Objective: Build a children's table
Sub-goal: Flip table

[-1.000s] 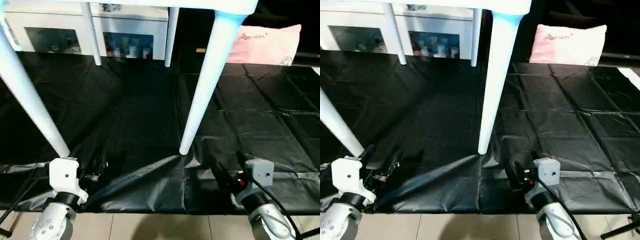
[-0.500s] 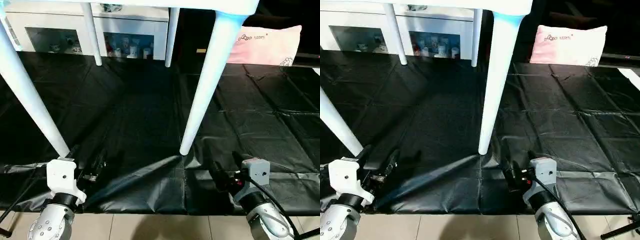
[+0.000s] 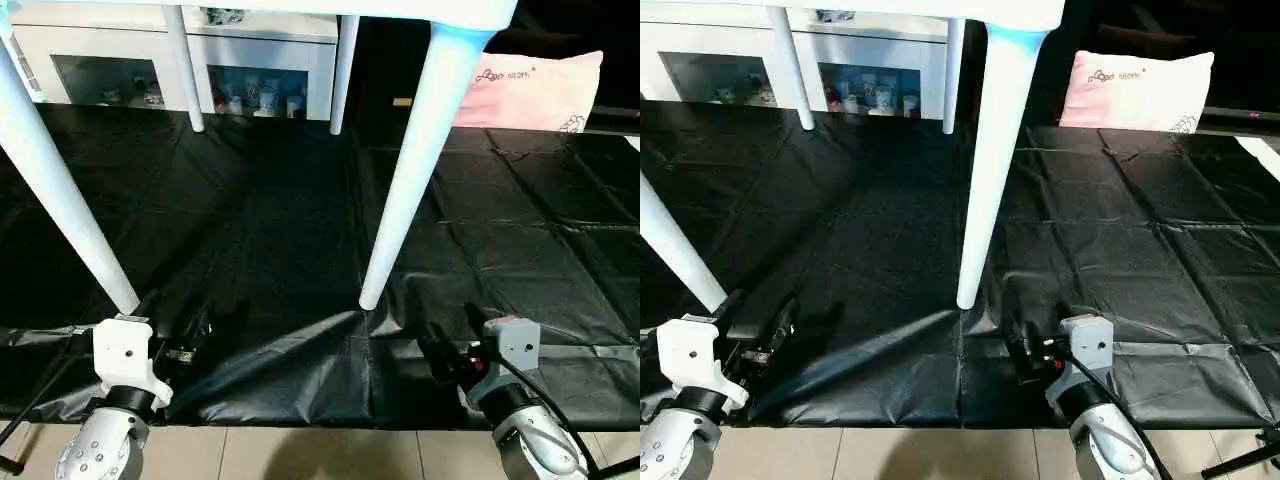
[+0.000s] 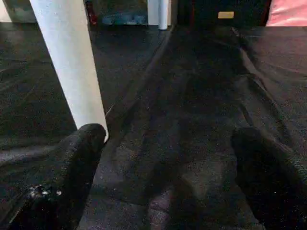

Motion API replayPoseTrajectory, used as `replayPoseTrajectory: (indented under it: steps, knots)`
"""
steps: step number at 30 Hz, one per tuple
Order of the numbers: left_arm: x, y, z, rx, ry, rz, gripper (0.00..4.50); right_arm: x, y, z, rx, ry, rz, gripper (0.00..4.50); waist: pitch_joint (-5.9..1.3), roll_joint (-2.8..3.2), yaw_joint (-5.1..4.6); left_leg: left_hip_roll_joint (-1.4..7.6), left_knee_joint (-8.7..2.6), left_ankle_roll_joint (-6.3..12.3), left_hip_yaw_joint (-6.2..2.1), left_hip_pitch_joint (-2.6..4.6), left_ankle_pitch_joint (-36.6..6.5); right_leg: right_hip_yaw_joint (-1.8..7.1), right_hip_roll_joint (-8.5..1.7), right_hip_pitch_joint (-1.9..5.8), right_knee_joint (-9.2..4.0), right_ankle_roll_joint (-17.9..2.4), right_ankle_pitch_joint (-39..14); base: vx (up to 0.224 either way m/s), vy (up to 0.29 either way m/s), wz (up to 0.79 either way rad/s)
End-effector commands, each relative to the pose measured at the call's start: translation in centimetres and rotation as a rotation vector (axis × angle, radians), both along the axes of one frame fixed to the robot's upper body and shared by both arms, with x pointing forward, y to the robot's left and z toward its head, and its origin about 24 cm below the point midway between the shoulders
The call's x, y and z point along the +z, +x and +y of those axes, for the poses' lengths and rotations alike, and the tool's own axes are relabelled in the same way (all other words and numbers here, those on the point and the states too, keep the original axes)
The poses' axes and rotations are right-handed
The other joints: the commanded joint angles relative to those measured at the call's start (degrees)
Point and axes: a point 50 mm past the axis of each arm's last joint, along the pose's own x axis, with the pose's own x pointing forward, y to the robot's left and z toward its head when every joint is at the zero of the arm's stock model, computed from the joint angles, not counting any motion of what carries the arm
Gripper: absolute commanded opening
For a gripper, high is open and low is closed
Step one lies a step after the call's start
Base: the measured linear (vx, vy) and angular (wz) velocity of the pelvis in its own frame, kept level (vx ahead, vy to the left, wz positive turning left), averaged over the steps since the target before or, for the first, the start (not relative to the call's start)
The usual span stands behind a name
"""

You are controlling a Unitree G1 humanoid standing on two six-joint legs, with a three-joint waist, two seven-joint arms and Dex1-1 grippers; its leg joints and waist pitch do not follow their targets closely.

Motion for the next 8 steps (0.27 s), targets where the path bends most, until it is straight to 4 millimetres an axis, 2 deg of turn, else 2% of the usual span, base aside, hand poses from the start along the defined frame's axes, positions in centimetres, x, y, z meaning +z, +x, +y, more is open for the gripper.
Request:
replayPoseTrajectory:
  steps: [1,8]
  knots:
    - [-0.20,-0.10,0.10,0.011,0.001,0.007,3.88,0.05,0.04,-0.22,-0.004,-0.007,0.002,4.50,-1.63,0.66,0.07,4.94,-5.46,1.26,-2.32,-0.44,-13.74,3.89,-5.66,1.73,-3.98,-7.55,-15.82,0.000,0.000,0.00]
    - [-0.20,-0.10,0.10,0.011,0.001,0.007,3.88,0.05,0.04,-0.22,-0.004,-0.007,0.002,4.50,-1.65,0.68,0.06,4.97,-5.45,1.31,-2.31,-0.46,-13.53,3.89,-5.63,1.77,-3.88,-7.87,-14.91,0.000,0.000,0.00]
